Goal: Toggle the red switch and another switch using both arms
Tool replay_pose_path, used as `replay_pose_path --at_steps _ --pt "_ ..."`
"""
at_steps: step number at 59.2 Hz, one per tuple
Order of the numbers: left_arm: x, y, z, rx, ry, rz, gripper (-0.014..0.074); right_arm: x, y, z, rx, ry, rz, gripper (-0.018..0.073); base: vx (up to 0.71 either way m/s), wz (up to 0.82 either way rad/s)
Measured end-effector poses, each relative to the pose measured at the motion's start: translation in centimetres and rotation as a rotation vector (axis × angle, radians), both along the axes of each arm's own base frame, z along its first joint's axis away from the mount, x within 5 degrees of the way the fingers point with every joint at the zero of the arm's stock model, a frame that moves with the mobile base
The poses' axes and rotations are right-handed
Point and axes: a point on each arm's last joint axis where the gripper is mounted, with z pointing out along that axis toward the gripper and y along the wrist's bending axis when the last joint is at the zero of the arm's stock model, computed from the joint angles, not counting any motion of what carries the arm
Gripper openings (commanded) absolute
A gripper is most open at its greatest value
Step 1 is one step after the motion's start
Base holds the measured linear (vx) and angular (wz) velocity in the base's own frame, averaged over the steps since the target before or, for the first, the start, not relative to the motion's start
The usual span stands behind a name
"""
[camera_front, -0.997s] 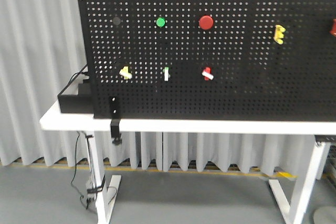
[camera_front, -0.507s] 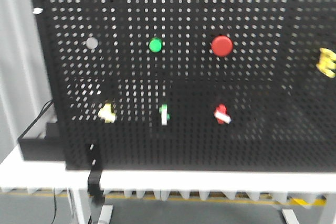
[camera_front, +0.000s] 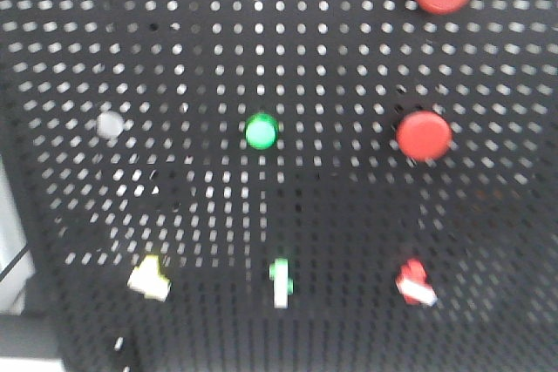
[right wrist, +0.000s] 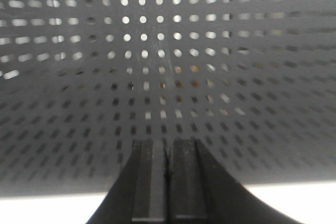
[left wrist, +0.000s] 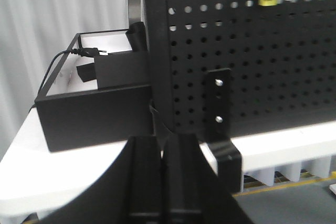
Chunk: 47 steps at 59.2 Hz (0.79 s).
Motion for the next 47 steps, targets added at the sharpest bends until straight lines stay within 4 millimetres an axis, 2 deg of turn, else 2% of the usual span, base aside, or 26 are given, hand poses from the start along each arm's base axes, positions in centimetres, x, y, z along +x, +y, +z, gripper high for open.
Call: replay_pose_path --at_steps 47 --pt "0.00 0.02 0.01 0.052 -0.012 0.000 0.0003 0.00 0.00 0.03 0.000 -0.003 0.000 -0.0006 0.06 0.00"
